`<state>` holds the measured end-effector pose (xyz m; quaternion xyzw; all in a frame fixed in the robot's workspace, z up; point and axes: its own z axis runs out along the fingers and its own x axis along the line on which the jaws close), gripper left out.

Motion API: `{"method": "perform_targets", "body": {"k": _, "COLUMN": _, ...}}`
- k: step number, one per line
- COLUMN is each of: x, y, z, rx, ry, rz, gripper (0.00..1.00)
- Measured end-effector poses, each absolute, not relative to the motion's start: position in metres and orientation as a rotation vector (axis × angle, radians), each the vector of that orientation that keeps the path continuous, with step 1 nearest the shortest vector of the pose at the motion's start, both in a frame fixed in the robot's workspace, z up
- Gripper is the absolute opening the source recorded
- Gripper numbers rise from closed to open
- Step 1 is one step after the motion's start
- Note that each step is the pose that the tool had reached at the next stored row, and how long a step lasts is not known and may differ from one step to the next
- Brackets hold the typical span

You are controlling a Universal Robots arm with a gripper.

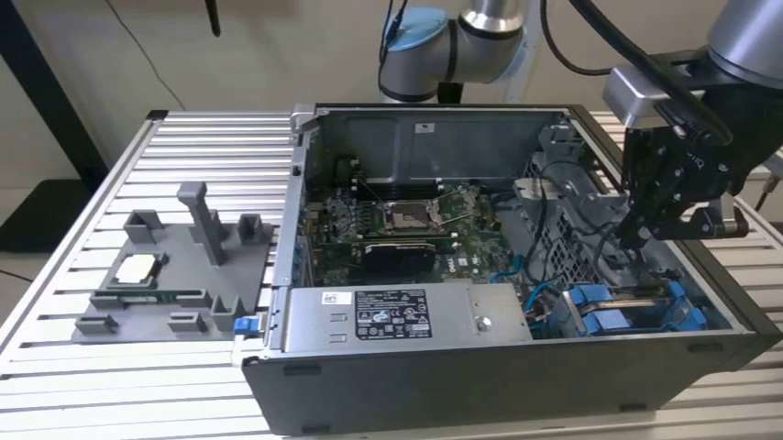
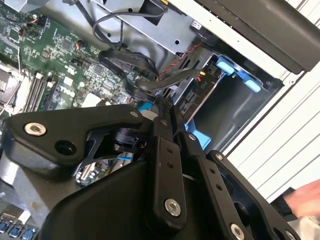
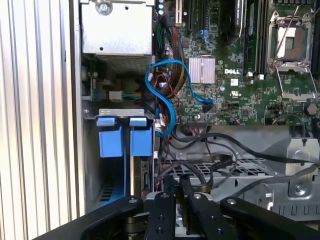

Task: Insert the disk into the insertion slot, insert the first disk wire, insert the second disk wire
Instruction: 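Insert the second disk wire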

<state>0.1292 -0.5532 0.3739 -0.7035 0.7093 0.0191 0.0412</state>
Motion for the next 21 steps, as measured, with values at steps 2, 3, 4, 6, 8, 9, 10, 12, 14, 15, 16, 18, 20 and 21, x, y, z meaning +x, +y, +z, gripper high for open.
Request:
{"method": "perform_targets", "body": {"k": 2, "x": 0.1292, "y": -0.5533, "z": 0.3728, "rx": -2.155, "ry": 2.173, "rz": 0.057, "gripper": 0.16}}
{"method": "perform_targets", "body": {"k": 3, "x": 0.1292, "y": -0.5533, "z": 0.3724, "rx": -2.155, "ry": 2.173, "rz": 0.056, "gripper": 0.16}}
{"method": "perform_targets", "body": {"k": 4, "x": 0.1292, "y": -0.5533, "z": 0.3719, "rx": -2.155, "ry": 2.173, "rz": 0.056, "gripper": 0.16}}
{"method": "perform_targets", "body": {"k": 6, "x": 0.1292, "y": -0.5533, "z": 0.3710, "rx": -2.155, "ry": 2.173, "rz": 0.055, "gripper": 0.16}}
{"method": "perform_targets", "body": {"k": 8, "x": 0.1292, "y": -0.5533, "z": 0.3706, "rx": -2.156, "ry": 2.173, "rz": 0.055, "gripper": 0.16}}
{"method": "perform_targets", "body": {"k": 9, "x": 0.1292, "y": -0.5533, "z": 0.3706, "rx": -2.156, "ry": 2.174, "rz": 0.055, "gripper": 0.16}}
{"method": "perform_targets", "body": {"k": 10, "x": 0.1292, "y": -0.5533, "z": 0.3706, "rx": -2.156, "ry": 2.174, "rz": 0.054, "gripper": 0.16}}
{"method": "perform_targets", "body": {"k": 12, "x": 0.1292, "y": -0.5533, "z": 0.3705, "rx": -2.156, "ry": 2.173, "rz": 0.055, "gripper": 0.16}}
{"method": "perform_targets", "body": {"k": 14, "x": 0.1292, "y": -0.5533, "z": 0.3704, "rx": -2.156, "ry": 2.173, "rz": 0.055, "gripper": 0.16}}
{"method": "perform_targets", "body": {"k": 15, "x": 0.1292, "y": -0.5533, "z": 0.3704, "rx": -2.156, "ry": 2.173, "rz": 0.055, "gripper": 0.16}}
{"method": "perform_targets", "body": {"k": 16, "x": 0.1292, "y": -0.5533, "z": 0.3704, "rx": -2.156, "ry": 2.173, "rz": 0.055, "gripper": 0.16}}
{"method": "perform_targets", "body": {"k": 18, "x": 0.1292, "y": -0.5532, "z": 0.3700, "rx": -2.156, "ry": 2.174, "rz": 0.055, "gripper": 0.16}}
{"method": "perform_targets", "body": {"k": 20, "x": 0.1292, "y": -0.5533, "z": 0.3691, "rx": -2.156, "ry": 2.174, "rz": 0.053, "gripper": 0.16}}
{"method": "perform_targets", "body": {"k": 21, "x": 0.1292, "y": -0.5533, "z": 0.3684, "rx": -2.157, "ry": 2.174, "rz": 0.053, "gripper": 0.16}}
